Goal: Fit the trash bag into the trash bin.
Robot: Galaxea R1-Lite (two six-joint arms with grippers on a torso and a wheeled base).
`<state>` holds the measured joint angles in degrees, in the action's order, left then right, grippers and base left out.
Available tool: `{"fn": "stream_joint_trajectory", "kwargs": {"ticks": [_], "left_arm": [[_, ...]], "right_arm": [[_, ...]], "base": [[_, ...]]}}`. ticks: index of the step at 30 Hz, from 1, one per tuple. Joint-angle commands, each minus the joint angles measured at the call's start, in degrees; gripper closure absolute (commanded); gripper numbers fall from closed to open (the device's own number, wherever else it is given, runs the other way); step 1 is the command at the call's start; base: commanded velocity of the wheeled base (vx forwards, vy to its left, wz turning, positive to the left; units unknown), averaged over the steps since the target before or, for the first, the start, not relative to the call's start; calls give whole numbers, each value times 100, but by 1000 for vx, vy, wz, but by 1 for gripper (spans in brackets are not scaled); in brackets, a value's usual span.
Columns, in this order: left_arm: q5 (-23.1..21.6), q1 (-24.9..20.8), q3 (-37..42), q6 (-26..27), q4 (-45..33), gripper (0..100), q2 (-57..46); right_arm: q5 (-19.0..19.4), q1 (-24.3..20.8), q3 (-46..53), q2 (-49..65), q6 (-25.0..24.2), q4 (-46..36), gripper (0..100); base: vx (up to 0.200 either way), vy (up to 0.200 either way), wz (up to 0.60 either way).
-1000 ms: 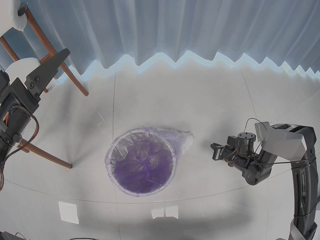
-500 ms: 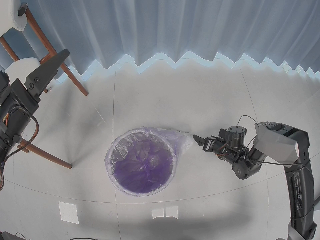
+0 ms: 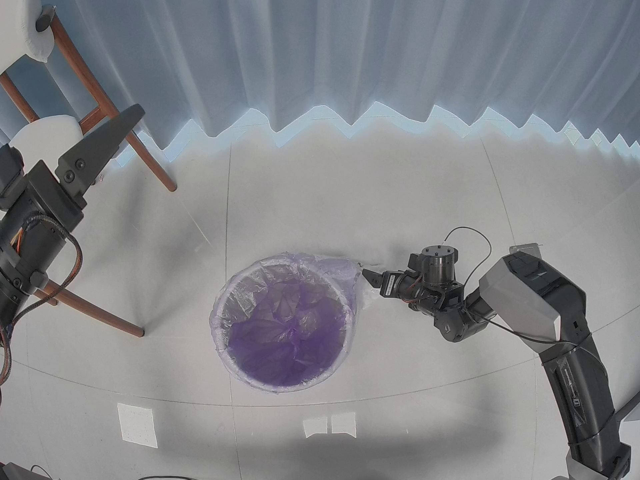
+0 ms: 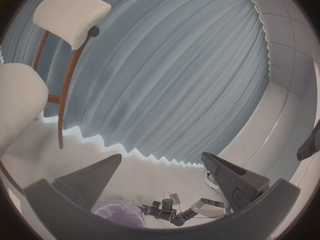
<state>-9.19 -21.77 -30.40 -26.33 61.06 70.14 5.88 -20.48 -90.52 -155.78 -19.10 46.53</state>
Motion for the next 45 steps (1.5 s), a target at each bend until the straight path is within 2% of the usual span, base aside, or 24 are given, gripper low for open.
{"fn": "stream_joint_trajectory", "kwargs": {"ticks": [1, 13, 14, 22, 25, 30, 31, 32, 33, 35, 39, 42, 45], "left_arm": [[-4, -2, 26, -4, 2, 0, 43], [-4, 6, 26, -4, 2, 0, 78], [-4, 6, 17, -4, 2, 0, 78], [-4, 6, 17, -4, 2, 0, 78], [-4, 33, -1, -12, 11, 0, 70], [-4, 41, -1, -4, 2, 0, 34], [-4, 41, -1, -4, 2, 0, 34], [-4, 24, 17, -4, 11, 0, 34], [-4, 15, 17, -4, 2, 0, 34], [-4, -11, 26, 5, 2, 0, 17], [-4, -11, 26, 111, 11, 0, 34], [5, -11, 26, 190, 11, 0, 26], [-4, -38, 26, 190, 2, 0, 8]], "right_arm": [[-60, -132, -775, -637, 38, -434, 0], [-227, -246, -1908, -1244, 29, -988, 0], [-227, -255, -1917, -1253, 29, -988, 100], [-438, -202, -1715, -910, 3, -909, 100], [-561, -79, -1091, -409, -32, -891, 100], [-570, 185, 1027, 1006, -243, -39, 100], [-570, 185, 1027, 1006, -243, -39, 100], [-535, 343, 1853, 1656, -340, 242, 100], [-526, 369, 1994, 1762, -349, 278, 100], [-324, 624, 3145, 2711, -419, 418, 100], [124, 897, 4385, 4091, -533, 427, 100], [195, 800, 4903, 4812, -603, 418, 100], [388, 387, 5422, 5506, -735, 427, 100]], "base": [[0, 0, 0], [0, 0, 0], [0, 0, 0], [0, 0, 0], [0, 0, 0], [0, 0, 0], [0, 0, 0], [0, 0, 0], [0, 0, 0], [0, 0, 0], [0, 0, 0], [0, 0, 0], [0, 0, 0]]}}
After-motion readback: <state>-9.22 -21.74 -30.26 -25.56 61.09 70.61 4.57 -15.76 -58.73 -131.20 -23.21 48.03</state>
